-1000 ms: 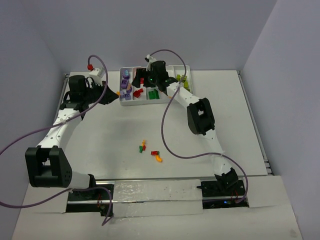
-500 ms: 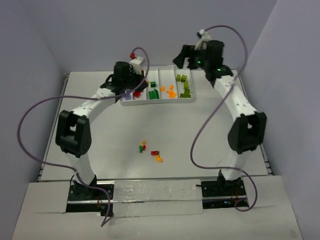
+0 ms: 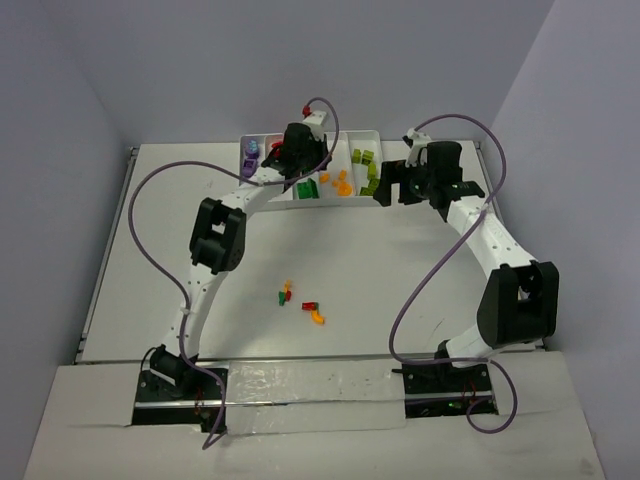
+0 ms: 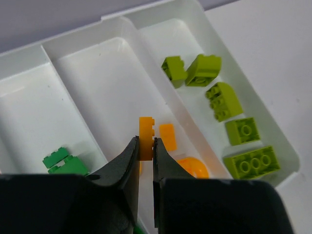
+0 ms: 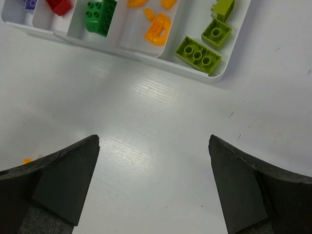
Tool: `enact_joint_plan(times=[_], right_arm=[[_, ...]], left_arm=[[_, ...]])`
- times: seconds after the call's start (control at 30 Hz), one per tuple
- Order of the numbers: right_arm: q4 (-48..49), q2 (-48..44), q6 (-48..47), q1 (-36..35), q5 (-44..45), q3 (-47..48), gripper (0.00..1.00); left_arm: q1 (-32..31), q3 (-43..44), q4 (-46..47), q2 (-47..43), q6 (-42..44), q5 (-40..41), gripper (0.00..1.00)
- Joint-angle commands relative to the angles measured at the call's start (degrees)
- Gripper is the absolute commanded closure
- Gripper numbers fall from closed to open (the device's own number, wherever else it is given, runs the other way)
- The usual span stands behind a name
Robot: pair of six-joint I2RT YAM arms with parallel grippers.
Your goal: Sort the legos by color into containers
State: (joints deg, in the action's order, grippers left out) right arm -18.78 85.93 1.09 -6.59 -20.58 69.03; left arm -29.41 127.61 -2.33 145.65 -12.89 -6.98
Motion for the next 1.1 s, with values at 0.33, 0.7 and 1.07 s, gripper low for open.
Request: enact_joint_plan(times=[0.33,0.7,1.07], right_arm=[[-2.93,-2.95,-4.25,-0.18,-3.51,-0.56,0.00],[-11.38,-6.36,-12.44,-7.18,-6.48,-3.86,0.11],[-13.17,-4.22,-14.65,-31.24,-6.27,-10.80,0.43]], left_arm=[[-0.19,3.96,9.45,3.01,3.14,1.45,0.43],[4.45,-9.57,3.25,-17.33,-0.47,-2.98,0.26],[18.73,-54.02,-7.75,-60.52,2.06,-19.21,0.36]])
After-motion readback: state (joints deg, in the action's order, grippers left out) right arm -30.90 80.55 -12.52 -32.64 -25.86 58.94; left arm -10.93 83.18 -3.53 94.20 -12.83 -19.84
